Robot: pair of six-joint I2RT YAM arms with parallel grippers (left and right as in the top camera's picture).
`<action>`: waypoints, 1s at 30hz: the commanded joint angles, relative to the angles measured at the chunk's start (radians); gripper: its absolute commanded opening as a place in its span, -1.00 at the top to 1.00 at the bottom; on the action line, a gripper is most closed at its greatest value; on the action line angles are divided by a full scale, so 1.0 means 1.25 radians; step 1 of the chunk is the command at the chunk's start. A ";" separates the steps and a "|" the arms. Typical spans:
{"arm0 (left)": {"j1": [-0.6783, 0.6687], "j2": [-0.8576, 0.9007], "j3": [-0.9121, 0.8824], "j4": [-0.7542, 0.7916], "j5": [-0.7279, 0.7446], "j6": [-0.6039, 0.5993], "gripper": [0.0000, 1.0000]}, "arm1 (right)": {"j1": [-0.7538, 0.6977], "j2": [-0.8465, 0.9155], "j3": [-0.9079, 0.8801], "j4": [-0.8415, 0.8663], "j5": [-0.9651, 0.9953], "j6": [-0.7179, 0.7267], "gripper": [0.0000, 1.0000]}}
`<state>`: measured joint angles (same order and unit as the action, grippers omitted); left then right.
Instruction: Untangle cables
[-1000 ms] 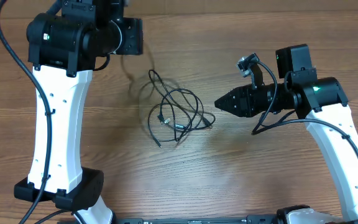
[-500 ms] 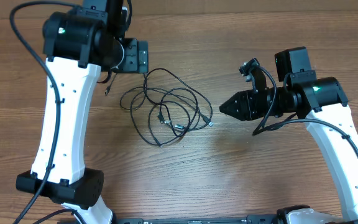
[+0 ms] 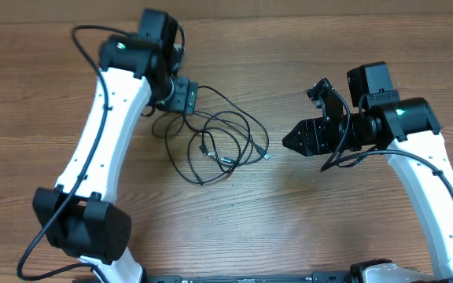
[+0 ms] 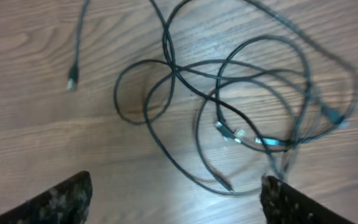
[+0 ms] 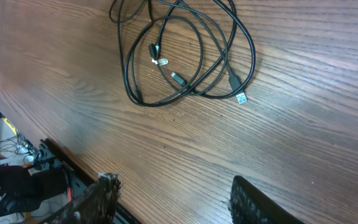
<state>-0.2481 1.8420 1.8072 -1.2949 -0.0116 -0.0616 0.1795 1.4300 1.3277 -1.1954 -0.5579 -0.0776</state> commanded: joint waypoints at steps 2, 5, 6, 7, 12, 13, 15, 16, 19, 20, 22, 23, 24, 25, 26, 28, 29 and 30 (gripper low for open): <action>-0.001 0.002 -0.144 0.097 0.007 0.125 -0.68 | 0.005 -0.004 0.011 0.003 0.009 0.002 -0.12; -0.001 0.002 -0.242 0.199 0.007 0.176 -0.64 | 0.005 -0.004 0.011 0.003 0.009 0.002 -0.12; -0.001 0.002 -0.266 0.227 0.007 0.182 -0.63 | 0.005 -0.004 0.011 0.003 0.009 0.002 -0.12; -0.001 0.002 -0.294 0.261 0.007 0.189 -0.60 | 0.005 -0.004 0.011 0.003 0.009 0.002 -0.12; -0.001 0.002 -0.400 0.399 0.007 0.193 -0.41 | 0.005 -0.004 0.011 0.003 0.009 0.002 -0.12; -0.001 0.002 -0.421 0.432 0.007 0.193 -0.39 | 0.005 -0.004 0.011 0.003 0.009 0.002 -0.13; -0.001 0.002 -0.453 0.483 0.007 0.193 -0.39 | 0.005 -0.004 0.011 0.003 0.009 0.002 -0.13; -0.001 0.002 -0.470 0.510 0.007 0.193 -0.38 | 0.005 -0.004 0.011 0.003 0.009 0.002 -0.12; -0.001 0.002 -0.501 0.560 0.008 0.193 -0.34 | 0.005 -0.004 0.011 0.003 0.009 0.002 -0.12; -0.001 0.002 -0.508 0.573 0.010 0.193 -0.33 | 0.005 -0.004 0.011 0.003 0.009 0.002 -0.12; -0.001 0.002 -0.515 0.584 0.013 0.193 -0.29 | 0.005 -0.004 0.011 0.003 0.009 0.002 -0.12; -0.001 0.002 -0.518 0.589 0.020 0.193 -0.26 | 0.005 -0.004 0.011 0.003 0.009 0.002 -0.12; -0.001 0.002 -0.521 0.594 0.031 0.192 -0.24 | 0.005 -0.004 0.011 0.003 0.009 0.002 -0.12; 0.000 0.002 -0.525 0.602 0.041 0.193 -0.22 | 0.005 -0.004 0.011 0.003 0.009 0.002 -0.12; 0.000 0.002 -0.530 0.609 0.044 0.193 -0.21 | 0.005 -0.004 0.011 0.003 0.009 0.002 -0.12; 0.000 0.002 -0.542 0.632 0.044 0.193 -0.22 | 0.005 -0.004 0.011 0.003 0.009 0.003 -0.11; 0.000 0.002 -0.547 0.643 0.042 0.193 -0.23 | 0.005 -0.004 0.011 0.003 0.009 0.002 -0.11; 0.000 0.002 -0.551 0.657 0.035 0.193 -0.26 | 0.005 -0.004 0.011 0.002 0.009 0.003 -0.11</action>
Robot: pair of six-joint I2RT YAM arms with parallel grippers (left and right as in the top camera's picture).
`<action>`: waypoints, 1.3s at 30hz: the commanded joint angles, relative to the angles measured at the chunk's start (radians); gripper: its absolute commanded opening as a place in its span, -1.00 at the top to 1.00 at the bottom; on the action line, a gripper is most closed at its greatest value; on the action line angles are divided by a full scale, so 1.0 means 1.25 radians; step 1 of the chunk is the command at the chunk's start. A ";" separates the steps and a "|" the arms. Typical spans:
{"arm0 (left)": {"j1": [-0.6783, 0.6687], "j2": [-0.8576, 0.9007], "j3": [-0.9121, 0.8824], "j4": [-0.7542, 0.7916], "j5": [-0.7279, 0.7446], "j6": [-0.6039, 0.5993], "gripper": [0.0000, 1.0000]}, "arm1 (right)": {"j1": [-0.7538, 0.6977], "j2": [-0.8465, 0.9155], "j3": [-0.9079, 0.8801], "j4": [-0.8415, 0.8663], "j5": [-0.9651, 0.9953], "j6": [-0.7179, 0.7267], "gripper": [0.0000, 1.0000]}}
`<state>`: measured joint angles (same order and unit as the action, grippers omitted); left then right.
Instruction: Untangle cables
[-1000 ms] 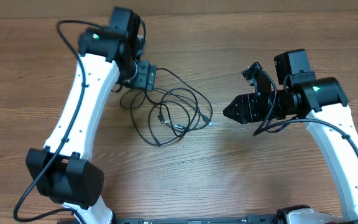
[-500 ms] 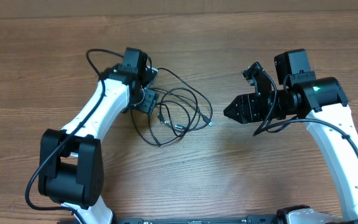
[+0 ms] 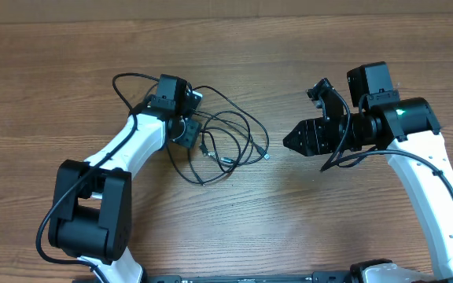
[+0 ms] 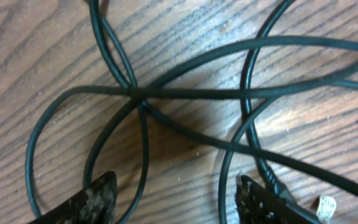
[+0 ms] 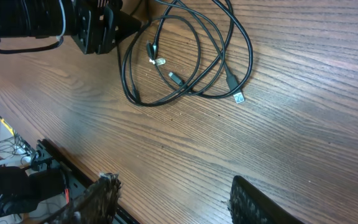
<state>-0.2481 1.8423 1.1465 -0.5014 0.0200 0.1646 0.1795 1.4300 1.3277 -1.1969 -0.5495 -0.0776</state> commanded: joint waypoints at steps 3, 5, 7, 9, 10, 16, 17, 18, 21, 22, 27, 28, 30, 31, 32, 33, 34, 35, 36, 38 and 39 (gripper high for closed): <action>0.002 0.001 -0.036 0.057 -0.023 0.011 -0.28 | 0.005 -0.004 0.011 0.003 0.002 0.003 -0.11; 0.005 0.001 -0.042 0.071 -0.030 0.011 -0.27 | 0.005 -0.004 0.011 0.003 0.002 0.003 -0.11; 0.010 0.001 -0.050 0.087 -0.030 0.011 -0.28 | 0.005 -0.004 0.011 0.003 0.002 0.002 -0.11; 0.017 0.002 -0.056 0.096 -0.030 0.012 -0.29 | 0.005 -0.004 0.011 0.003 0.002 0.002 -0.11; 0.021 0.002 -0.058 0.098 -0.030 0.012 -0.29 | 0.005 -0.004 0.011 0.003 0.002 0.003 -0.11; 0.044 0.003 -0.059 0.093 -0.019 -0.002 -0.25 | 0.005 -0.004 0.011 0.003 0.002 0.003 -0.11; 0.048 0.007 -0.060 0.093 -0.017 -0.012 -0.25 | 0.005 -0.004 0.011 0.003 0.002 0.003 -0.11; 0.050 0.012 -0.060 0.091 -0.015 -0.017 -0.25 | 0.005 -0.004 0.011 0.003 0.002 0.003 -0.11; 0.052 0.032 -0.063 0.084 0.007 -0.024 -0.24 | 0.005 -0.004 0.011 0.002 0.002 0.003 -0.11; 0.052 0.041 -0.062 0.081 0.020 -0.024 -0.24 | 0.005 -0.004 0.011 0.001 0.002 0.002 -0.11; 0.051 0.056 -0.062 0.067 0.063 -0.025 -0.16 | 0.005 -0.004 0.011 0.001 0.002 0.003 -0.11; 0.051 0.056 -0.062 0.066 0.064 -0.025 -0.15 | 0.005 -0.004 0.011 0.001 0.002 0.002 -0.11; 0.051 0.056 -0.061 0.062 0.064 -0.025 -0.16 | 0.005 -0.004 0.011 0.001 0.002 0.002 -0.11; 0.051 0.056 -0.061 0.060 0.063 -0.025 -0.16 | 0.005 -0.004 0.011 0.001 0.002 0.002 -0.11; 0.051 0.056 -0.058 0.054 0.062 -0.025 -0.17 | 0.005 -0.004 0.011 0.001 0.002 0.002 -0.11; 0.051 0.056 -0.052 0.045 0.062 -0.025 -0.17 | 0.005 -0.004 0.011 0.001 0.002 0.002 -0.11; 0.052 0.053 -0.040 0.031 0.062 -0.025 -0.15 | 0.005 -0.004 0.011 0.001 0.002 0.002 -0.11; 0.052 0.051 -0.030 0.021 0.062 -0.025 -0.09 | 0.005 -0.004 0.011 0.001 0.002 0.002 -0.11; 0.052 0.047 -0.020 0.011 0.062 -0.025 0.05 | 0.005 -0.004 0.011 0.001 0.002 0.002 -0.11; 0.052 0.042 -0.001 -0.012 0.063 -0.025 0.42 | 0.005 -0.004 0.011 0.001 0.002 0.002 -0.11; 0.052 0.041 0.008 -0.026 0.063 -0.031 0.63 | 0.005 -0.004 0.011 0.001 0.002 0.002 -0.11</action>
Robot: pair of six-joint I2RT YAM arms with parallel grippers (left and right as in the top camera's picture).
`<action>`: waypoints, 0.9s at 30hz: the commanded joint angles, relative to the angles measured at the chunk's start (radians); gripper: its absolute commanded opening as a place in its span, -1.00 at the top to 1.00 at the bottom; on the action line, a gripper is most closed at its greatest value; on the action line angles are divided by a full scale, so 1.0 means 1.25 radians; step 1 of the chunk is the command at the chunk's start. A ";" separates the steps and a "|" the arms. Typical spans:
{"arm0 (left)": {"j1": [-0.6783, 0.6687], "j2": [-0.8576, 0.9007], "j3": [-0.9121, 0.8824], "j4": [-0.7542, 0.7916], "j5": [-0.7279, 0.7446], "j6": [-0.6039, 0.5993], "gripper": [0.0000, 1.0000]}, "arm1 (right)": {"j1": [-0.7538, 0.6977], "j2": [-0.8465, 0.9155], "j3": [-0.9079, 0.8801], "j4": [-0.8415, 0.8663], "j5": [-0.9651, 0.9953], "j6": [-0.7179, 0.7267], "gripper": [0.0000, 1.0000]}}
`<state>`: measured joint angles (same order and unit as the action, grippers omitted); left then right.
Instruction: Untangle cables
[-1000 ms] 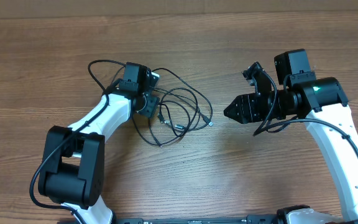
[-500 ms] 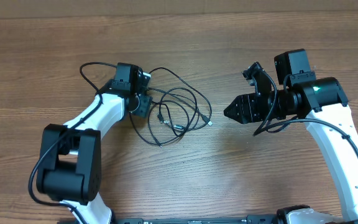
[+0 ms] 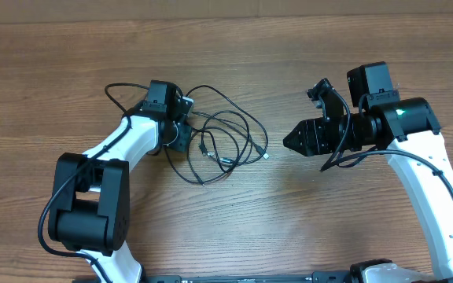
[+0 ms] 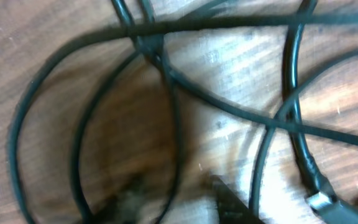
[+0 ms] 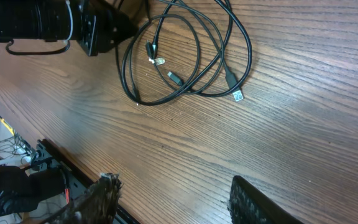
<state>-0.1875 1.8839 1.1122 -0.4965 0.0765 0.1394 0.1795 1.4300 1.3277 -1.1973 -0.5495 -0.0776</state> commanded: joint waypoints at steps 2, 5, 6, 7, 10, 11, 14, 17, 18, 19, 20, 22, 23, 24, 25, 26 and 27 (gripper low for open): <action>0.003 0.007 0.045 -0.055 0.020 -0.034 0.90 | 0.005 -0.004 0.011 0.002 0.002 0.002 -0.11; 0.003 0.007 0.046 -0.083 0.030 -0.046 0.92 | 0.005 -0.004 0.011 0.002 0.002 0.002 -0.11; 0.003 0.006 0.048 -0.092 0.037 -0.046 0.92 | 0.005 -0.004 0.011 0.002 0.002 0.002 -0.11; 0.003 0.004 0.053 -0.105 0.043 -0.047 0.91 | 0.005 -0.004 0.011 0.001 0.002 0.002 -0.11; 0.003 -0.016 0.101 -0.167 0.054 -0.072 0.92 | 0.005 -0.004 0.011 0.002 0.002 0.002 -0.11; 0.004 -0.027 0.124 -0.186 0.065 -0.073 0.92 | 0.005 -0.004 0.011 0.002 0.002 0.002 -0.11; 0.004 -0.072 0.219 -0.251 0.115 -0.072 0.92 | 0.005 -0.004 0.011 0.002 0.002 0.002 -0.11; 0.004 -0.136 0.396 -0.357 0.215 -0.072 0.92 | 0.005 -0.004 0.011 0.009 0.002 0.002 -0.12; 0.004 -0.148 0.443 -0.382 0.235 -0.073 0.91 | 0.005 -0.004 0.011 0.011 0.002 0.002 -0.12; 0.004 -0.160 0.491 -0.408 0.254 -0.073 0.91 | 0.005 -0.004 0.011 0.014 0.002 0.002 -0.12; 0.004 -0.170 0.539 -0.432 0.270 -0.073 0.92 | 0.005 -0.004 0.011 0.016 0.002 0.002 -0.13; 0.004 -0.186 0.625 -0.475 0.297 -0.073 0.92 | 0.005 -0.004 0.011 0.019 0.002 0.002 -0.13; 0.004 -0.193 0.670 -0.496 0.307 -0.074 0.91 | 0.005 -0.004 0.011 0.020 0.002 0.002 -0.13; 0.005 -0.200 0.712 -0.514 0.319 -0.074 0.91 | 0.005 -0.004 0.011 0.020 0.002 0.002 -0.13; 0.005 -0.206 0.747 -0.527 0.330 -0.076 0.91 | 0.005 -0.004 0.011 0.020 0.002 0.002 -0.13; 0.005 -0.211 0.786 -0.539 0.346 -0.077 0.91 | 0.005 -0.004 0.011 0.021 0.002 0.002 -0.14; 0.005 -0.217 0.822 -0.546 0.366 -0.077 0.92 | 0.005 -0.004 0.011 0.022 0.002 0.002 -0.14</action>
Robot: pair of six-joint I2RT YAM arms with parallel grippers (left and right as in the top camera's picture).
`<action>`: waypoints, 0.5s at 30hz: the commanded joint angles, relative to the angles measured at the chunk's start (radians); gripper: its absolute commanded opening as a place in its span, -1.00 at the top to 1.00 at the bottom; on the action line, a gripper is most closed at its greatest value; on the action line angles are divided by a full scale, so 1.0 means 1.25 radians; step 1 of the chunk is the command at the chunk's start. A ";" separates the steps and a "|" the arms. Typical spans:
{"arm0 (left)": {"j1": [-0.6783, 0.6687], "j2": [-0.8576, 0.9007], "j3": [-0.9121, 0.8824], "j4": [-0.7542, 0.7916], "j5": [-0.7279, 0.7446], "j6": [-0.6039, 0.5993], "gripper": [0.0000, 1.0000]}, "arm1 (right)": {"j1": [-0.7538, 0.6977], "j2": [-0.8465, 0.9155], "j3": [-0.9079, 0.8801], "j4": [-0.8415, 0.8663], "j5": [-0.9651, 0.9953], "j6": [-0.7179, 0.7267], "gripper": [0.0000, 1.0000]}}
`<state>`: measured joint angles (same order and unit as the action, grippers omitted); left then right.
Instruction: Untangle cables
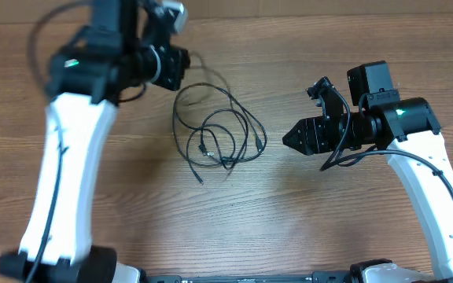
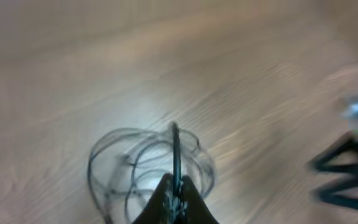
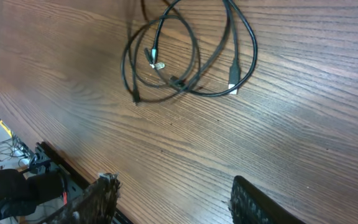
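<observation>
A tangle of thin black cables [image 1: 219, 135] lies on the wooden table, with plugs among its loops. My left gripper [image 1: 167, 67] is raised high over the tangle's upper left and is blurred. In the left wrist view it [image 2: 174, 185] is shut on one black strand [image 2: 175, 149], and the loops [image 2: 145, 165] lie far below. My right gripper [image 1: 289, 140] hovers open just right of the tangle, holding nothing. The right wrist view shows the tangle [image 3: 185, 56] with a USB plug [image 3: 234, 81], well beyond the open fingers [image 3: 101, 199].
The wooden table [image 1: 234, 220] spreads all round the cables. In the right wrist view, the table's edge [image 3: 55, 155] and floor clutter [image 3: 11, 180] show at the lower left.
My left gripper was low on the tangle's left loops; now it is raised high and shut on one strand. The loops have drawn closer together. The right arm has not moved.
My left gripper hung open above the tangle's upper left. Then it was down over the left loops, still open. Then its fingers stood closer round a strand. Now it holds that strand high above the table. My right gripper stayed open to the right throughout.
</observation>
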<state>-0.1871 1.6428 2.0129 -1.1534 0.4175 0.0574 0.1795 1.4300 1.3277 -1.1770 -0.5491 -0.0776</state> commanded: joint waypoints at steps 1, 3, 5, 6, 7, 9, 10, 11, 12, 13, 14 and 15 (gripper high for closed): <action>0.005 -0.029 0.130 -0.023 0.110 -0.014 0.91 | 0.005 -0.004 0.011 0.008 0.002 0.002 -0.14; 0.005 -0.037 0.189 -0.019 0.137 -0.028 0.91 | 0.005 -0.004 0.011 0.013 0.002 0.002 -0.14; 0.010 -0.042 0.245 -0.012 0.137 -0.043 0.91 | 0.005 -0.004 0.011 0.018 0.002 0.002 -0.14; 0.016 -0.043 0.267 -0.007 0.136 -0.052 0.92 | 0.005 -0.004 0.011 0.018 0.002 0.002 -0.14; 0.026 -0.045 0.291 -0.002 0.136 -0.060 0.91 | 0.005 -0.004 0.011 0.018 0.002 0.002 -0.14; 0.052 -0.045 0.328 0.011 0.137 -0.097 0.92 | 0.005 -0.004 0.011 0.018 0.002 0.002 -0.14; 0.070 -0.045 0.344 0.020 0.137 -0.114 0.91 | 0.005 -0.004 0.011 0.019 0.002 0.002 -0.14; 0.091 -0.045 0.356 0.031 0.137 -0.126 0.91 | 0.005 -0.004 0.011 0.019 0.002 0.002 -0.14; 0.115 -0.045 0.368 0.045 0.136 -0.138 0.92 | 0.005 -0.004 0.011 0.019 0.002 0.002 -0.14; 0.144 -0.045 0.379 0.061 0.136 -0.149 0.92 | 0.005 -0.004 0.011 0.018 0.002 0.002 -0.14; 0.177 -0.045 0.388 0.082 0.134 -0.162 0.91 | 0.005 -0.004 0.011 0.018 0.002 0.002 -0.15; 0.212 -0.045 0.395 0.106 0.126 -0.183 0.91 | 0.005 -0.004 0.011 0.018 0.002 0.002 -0.14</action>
<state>-0.0200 1.5951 2.4622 -1.0637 0.5758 -0.0799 0.1791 1.4300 1.3277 -1.1599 -0.5491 -0.0776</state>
